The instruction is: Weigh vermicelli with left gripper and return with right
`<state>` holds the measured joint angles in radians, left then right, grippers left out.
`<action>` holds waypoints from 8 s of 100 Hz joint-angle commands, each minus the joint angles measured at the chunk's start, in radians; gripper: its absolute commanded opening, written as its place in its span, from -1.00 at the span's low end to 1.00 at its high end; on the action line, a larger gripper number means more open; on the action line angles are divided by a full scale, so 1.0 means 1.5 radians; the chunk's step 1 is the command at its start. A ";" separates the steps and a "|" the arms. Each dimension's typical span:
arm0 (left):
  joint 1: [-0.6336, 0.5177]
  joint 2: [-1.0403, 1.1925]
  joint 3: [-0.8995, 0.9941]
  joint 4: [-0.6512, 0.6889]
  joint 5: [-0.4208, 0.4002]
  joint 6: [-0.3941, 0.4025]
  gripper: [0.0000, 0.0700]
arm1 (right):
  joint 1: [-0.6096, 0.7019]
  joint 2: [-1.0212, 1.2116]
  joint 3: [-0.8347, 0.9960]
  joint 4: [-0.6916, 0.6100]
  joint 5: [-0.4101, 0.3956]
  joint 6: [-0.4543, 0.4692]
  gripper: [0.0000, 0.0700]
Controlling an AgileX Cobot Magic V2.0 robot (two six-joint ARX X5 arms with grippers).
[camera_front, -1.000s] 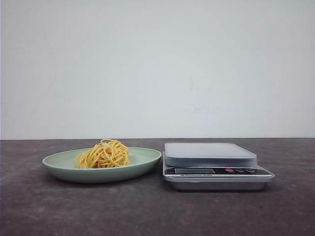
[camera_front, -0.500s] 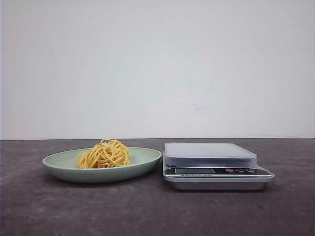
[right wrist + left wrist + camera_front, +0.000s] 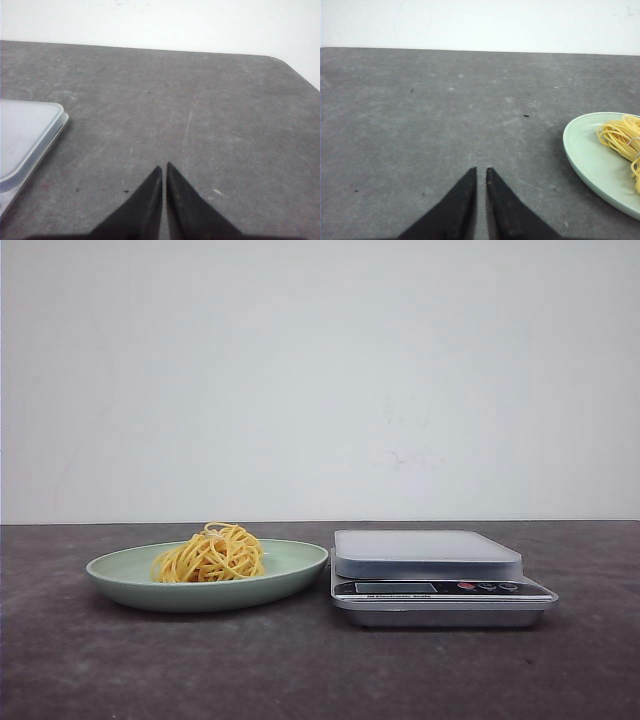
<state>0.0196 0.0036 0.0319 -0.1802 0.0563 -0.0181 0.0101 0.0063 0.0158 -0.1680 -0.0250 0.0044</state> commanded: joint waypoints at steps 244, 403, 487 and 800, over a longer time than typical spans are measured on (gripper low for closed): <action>0.002 0.000 -0.012 -0.004 0.002 0.004 -1.00 | -0.002 -0.002 -0.002 0.008 0.000 0.005 -0.98; 0.002 0.000 -0.012 -0.004 0.002 0.004 -1.00 | -0.002 -0.002 -0.002 0.008 0.000 0.005 -0.98; 0.002 0.000 -0.012 0.004 0.003 0.004 -1.00 | 0.000 -0.002 -0.002 0.046 -0.026 0.102 -0.98; -0.357 1.291 0.985 -0.436 0.045 -0.168 -0.10 | 0.097 0.448 0.584 -0.402 -0.298 0.057 0.41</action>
<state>-0.5087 1.9144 1.4910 -0.8547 0.1272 -0.2634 0.1516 0.6739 0.8734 -0.7738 -0.4713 0.1009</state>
